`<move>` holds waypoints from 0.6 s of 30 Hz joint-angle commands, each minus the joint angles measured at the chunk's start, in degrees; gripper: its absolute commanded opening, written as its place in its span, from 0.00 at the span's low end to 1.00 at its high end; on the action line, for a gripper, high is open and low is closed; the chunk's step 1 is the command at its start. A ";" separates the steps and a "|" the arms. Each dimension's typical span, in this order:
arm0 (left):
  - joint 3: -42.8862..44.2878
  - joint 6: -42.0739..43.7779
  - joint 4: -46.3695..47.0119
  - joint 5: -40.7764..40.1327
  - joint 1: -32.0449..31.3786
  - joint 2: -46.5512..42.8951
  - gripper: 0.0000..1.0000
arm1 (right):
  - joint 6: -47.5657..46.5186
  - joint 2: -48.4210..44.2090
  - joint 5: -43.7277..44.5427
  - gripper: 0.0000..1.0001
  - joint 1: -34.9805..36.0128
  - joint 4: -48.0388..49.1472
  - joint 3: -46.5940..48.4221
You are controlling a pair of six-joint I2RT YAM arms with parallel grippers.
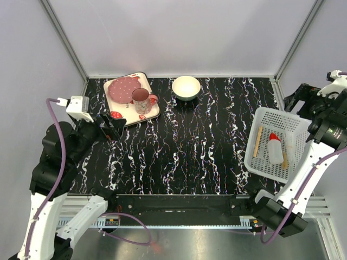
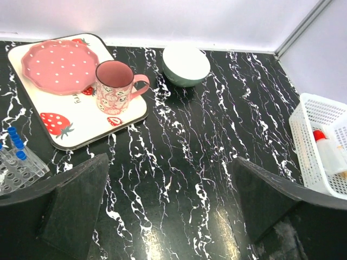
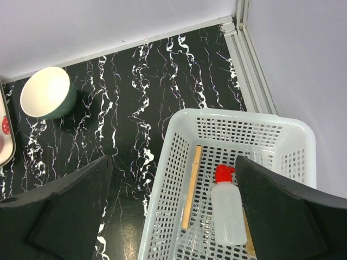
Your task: Organize the chemistry lab equipment
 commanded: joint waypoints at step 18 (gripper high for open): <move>0.41 0.82 -1.74 -4.55 0.28 -3.00 0.99 | -0.69 -0.41 -0.70 1.00 -0.09 2.51 -2.98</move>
